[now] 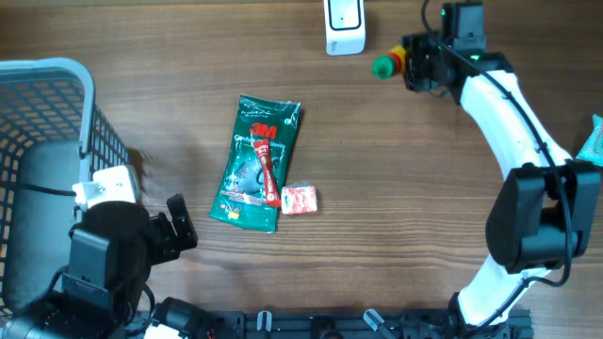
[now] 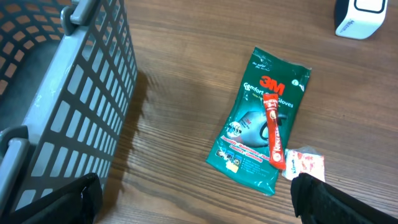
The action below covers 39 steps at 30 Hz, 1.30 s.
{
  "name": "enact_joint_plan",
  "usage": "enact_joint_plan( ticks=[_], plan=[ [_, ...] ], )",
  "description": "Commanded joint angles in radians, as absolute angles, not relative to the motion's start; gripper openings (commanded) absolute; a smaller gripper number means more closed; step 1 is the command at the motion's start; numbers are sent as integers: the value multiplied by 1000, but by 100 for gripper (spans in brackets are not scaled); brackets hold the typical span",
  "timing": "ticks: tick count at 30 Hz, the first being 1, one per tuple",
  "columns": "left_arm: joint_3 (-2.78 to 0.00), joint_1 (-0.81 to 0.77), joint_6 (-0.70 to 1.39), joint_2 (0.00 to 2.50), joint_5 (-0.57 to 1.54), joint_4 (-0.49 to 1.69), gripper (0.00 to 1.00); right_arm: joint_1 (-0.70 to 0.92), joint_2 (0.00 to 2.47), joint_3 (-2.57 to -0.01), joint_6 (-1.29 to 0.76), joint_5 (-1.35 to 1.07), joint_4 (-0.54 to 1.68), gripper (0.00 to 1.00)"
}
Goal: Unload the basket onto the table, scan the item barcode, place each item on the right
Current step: 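Carry the bottle to the right edge and release it, then return the right gripper and grasp the red-white tissue packet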
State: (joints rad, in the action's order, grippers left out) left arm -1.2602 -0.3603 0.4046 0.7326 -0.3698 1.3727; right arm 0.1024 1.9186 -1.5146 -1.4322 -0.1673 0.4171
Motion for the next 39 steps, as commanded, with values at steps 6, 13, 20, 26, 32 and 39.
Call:
enact_joint_plan(
  ticks=[6,13,20,26,32,39],
  plan=[
    [-1261,-363,397,727,-379,1371,100,186,2016,-1550,-1364,166,27,30],
    [-1261,-363,397,727,-379,1370,100,231,2412,-1996,-1257,224,-48,35],
    [-1261,-363,397,727,-379,1370,100,275,2567,-2132,-1271,248,-66,39],
    [-1261,-363,397,727,-379,1370,100,210,2398,-2155,-1225,257,220,31],
    [-1261,-363,397,727,-379,1370,100,-40,2054,-2155,-1179,370,908,34],
    [-1261,-363,397,727,-379,1370,100,-446,2123,-2082,-1122,434,1163,38]
  ],
)
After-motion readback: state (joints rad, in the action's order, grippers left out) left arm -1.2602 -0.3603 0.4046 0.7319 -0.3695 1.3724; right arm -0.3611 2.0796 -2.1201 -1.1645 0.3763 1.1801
